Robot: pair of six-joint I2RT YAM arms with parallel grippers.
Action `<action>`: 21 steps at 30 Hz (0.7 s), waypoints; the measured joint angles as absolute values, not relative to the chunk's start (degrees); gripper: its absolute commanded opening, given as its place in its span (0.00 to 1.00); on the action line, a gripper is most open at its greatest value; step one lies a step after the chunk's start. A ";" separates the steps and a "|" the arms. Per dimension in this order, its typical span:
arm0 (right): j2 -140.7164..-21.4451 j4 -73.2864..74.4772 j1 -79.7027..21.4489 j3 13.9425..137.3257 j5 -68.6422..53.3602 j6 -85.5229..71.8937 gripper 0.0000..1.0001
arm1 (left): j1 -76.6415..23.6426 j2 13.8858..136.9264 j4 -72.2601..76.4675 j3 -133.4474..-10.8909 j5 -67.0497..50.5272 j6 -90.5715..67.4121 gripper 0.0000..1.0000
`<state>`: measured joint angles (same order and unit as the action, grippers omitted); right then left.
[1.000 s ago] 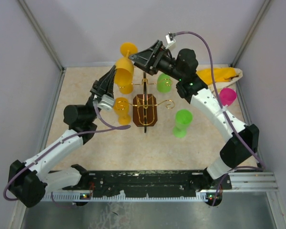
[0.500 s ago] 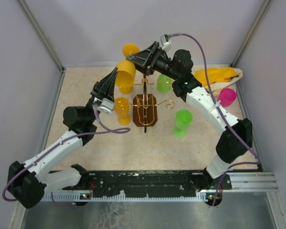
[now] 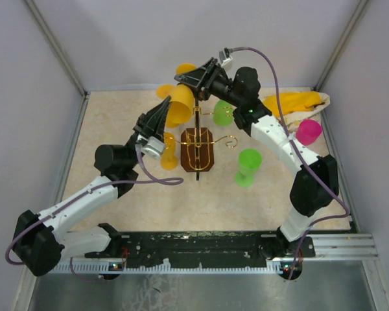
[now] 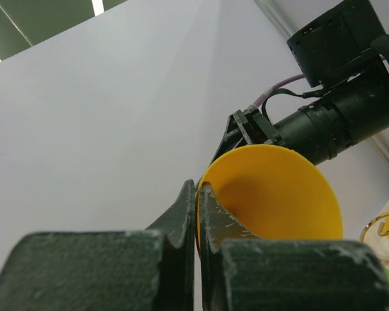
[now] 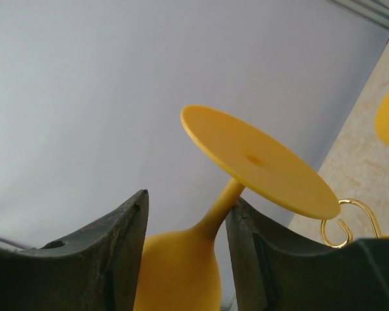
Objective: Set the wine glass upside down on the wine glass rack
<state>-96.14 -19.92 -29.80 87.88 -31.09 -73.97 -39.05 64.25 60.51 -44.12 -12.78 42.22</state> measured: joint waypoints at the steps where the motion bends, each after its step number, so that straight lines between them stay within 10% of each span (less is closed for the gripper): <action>1: -96.14 -19.79 -29.76 87.88 -31.03 -73.97 0.51 | -39.18 64.40 60.73 -44.12 -12.58 42.39 0.00; 21: -94.13 -15.40 -28.58 87.35 -30.46 -70.02 0.65 | -41.58 66.65 63.92 -44.12 -6.81 47.92 0.00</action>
<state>-94.13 -15.40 -28.58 87.35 -30.46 -70.02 -41.58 66.65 63.92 -44.12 -6.81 47.92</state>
